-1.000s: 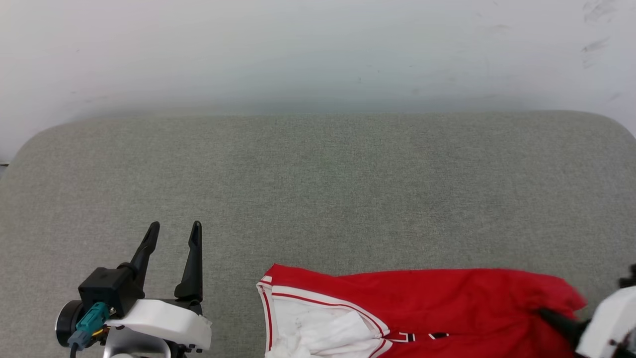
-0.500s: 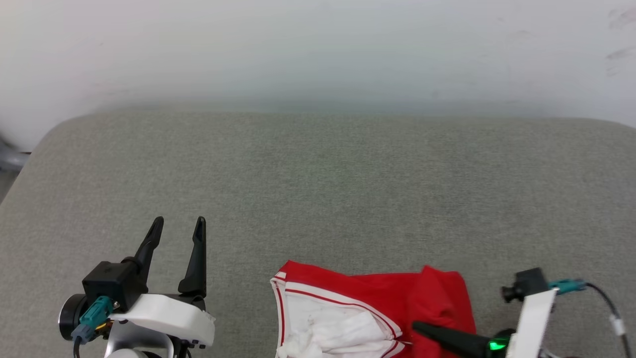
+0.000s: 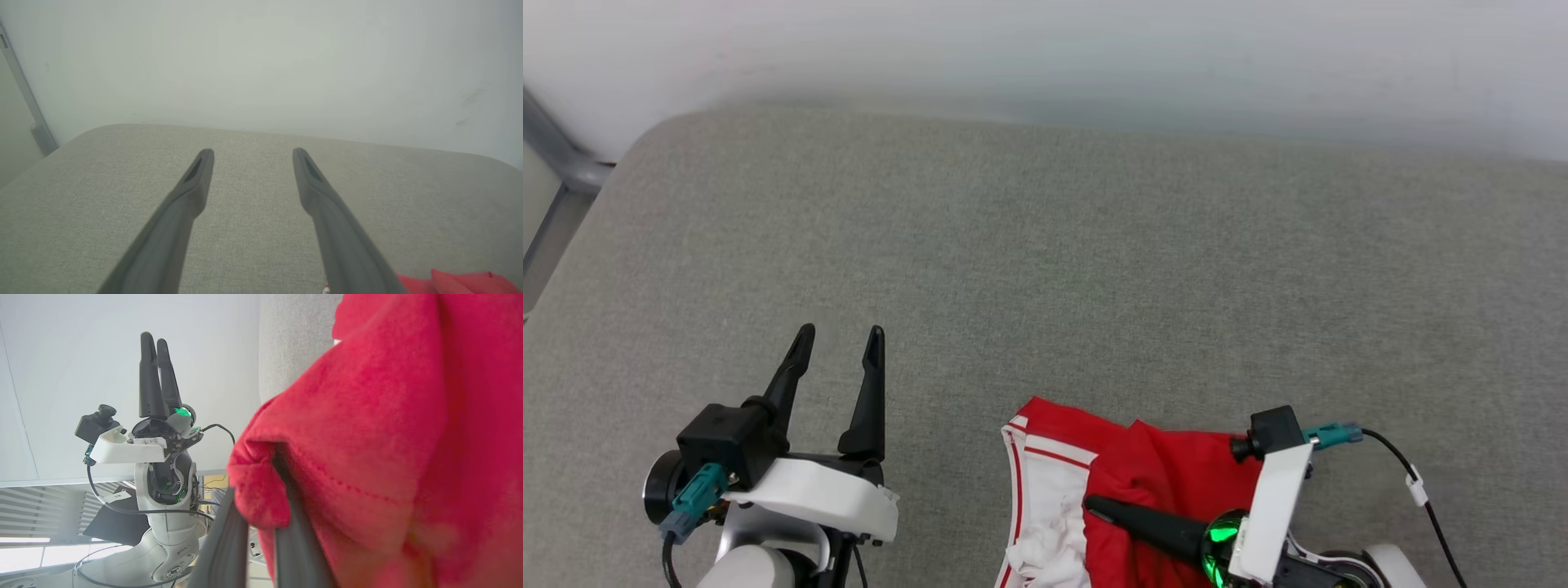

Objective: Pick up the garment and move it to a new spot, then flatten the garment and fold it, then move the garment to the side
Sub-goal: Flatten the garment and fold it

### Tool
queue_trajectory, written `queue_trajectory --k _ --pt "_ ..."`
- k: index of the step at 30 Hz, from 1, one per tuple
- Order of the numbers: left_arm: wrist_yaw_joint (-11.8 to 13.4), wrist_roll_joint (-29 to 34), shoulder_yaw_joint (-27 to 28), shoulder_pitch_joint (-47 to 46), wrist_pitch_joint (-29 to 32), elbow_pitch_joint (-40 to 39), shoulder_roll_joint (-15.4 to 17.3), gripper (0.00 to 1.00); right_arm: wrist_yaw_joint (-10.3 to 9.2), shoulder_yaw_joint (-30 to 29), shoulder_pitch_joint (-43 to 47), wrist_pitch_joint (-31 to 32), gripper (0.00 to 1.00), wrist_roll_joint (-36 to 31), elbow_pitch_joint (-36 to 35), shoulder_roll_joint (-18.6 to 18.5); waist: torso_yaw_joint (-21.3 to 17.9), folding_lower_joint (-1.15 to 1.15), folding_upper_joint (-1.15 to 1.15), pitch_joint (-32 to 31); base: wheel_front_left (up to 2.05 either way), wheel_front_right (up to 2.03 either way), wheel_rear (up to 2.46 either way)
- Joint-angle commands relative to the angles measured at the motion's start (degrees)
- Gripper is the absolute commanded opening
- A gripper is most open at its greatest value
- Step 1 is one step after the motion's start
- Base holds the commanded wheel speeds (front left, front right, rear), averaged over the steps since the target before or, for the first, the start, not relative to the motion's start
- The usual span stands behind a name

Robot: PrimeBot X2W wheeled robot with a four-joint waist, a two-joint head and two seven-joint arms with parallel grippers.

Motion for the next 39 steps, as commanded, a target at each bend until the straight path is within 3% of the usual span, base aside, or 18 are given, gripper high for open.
queue_trajectory --k 1,4,5,6,7,16,23,30,39 --pt "-0.2 0.3 0.0 -0.8 -0.4 0.1 -0.3 1.00 -0.03 0.2 -0.6 -0.4 0.00 0.0 0.2 0.1 0.6 -0.01 0.00 0.9 0.00 0.00 0.00" --pt "-0.6 0.4 -0.2 -1.3 -0.9 1.1 -0.9 1.00 -0.03 1.9 -1.7 -2.4 0.02 -0.1 1.4 0.1 0.9 -0.01 0.00 1.7 0.00 0.00 0.00" --pt "-0.7 0.4 -0.2 -1.5 -1.0 1.4 -1.0 1.00 -0.03 2.2 -2.0 -3.2 0.38 -0.6 1.8 0.1 0.9 -0.01 0.00 1.8 0.00 0.00 0.00" --pt "-0.9 0.4 -0.3 -1.8 -1.1 1.6 -1.1 1.00 -0.03 2.6 -2.2 -3.7 0.82 -0.6 1.9 0.1 0.9 -0.01 0.00 1.9 0.00 0.00 0.00" --pt "-1.0 0.4 -0.3 -1.9 -1.2 1.9 -1.2 1.00 -0.03 2.9 -2.2 -4.1 1.00 -0.7 2.2 0.1 0.9 -0.01 0.00 1.9 0.00 0.00 0.00" --pt "-1.3 0.3 -0.3 -1.7 -1.4 3.2 -0.7 1.00 -0.03 5.5 -3.5 -7.9 1.00 -4.8 -3.1 -2.3 -0.7 -0.01 0.00 -0.4 0.00 0.00 0.00" --pt "-0.7 -0.2 -0.2 -0.3 -1.0 3.2 -0.3 1.00 -0.03 6.1 -3.7 -17.7 1.00 -16.9 -10.7 -7.1 -2.4 -0.01 0.00 -3.1 0.00 0.00 0.00" --pt "0.0 -0.6 0.2 1.4 -1.2 3.8 -0.3 1.00 -0.03 -3.5 -0.9 -30.0 1.00 -34.0 -10.2 -8.5 -4.1 -0.01 0.00 -5.2 0.00 0.00 0.00" --pt "1.2 -1.0 1.4 3.4 -2.0 4.7 -0.5 1.00 -0.03 -18.6 3.8 -38.7 1.00 -56.2 -15.0 -3.7 -6.6 -0.01 0.00 -7.8 0.00 0.00 0.00"
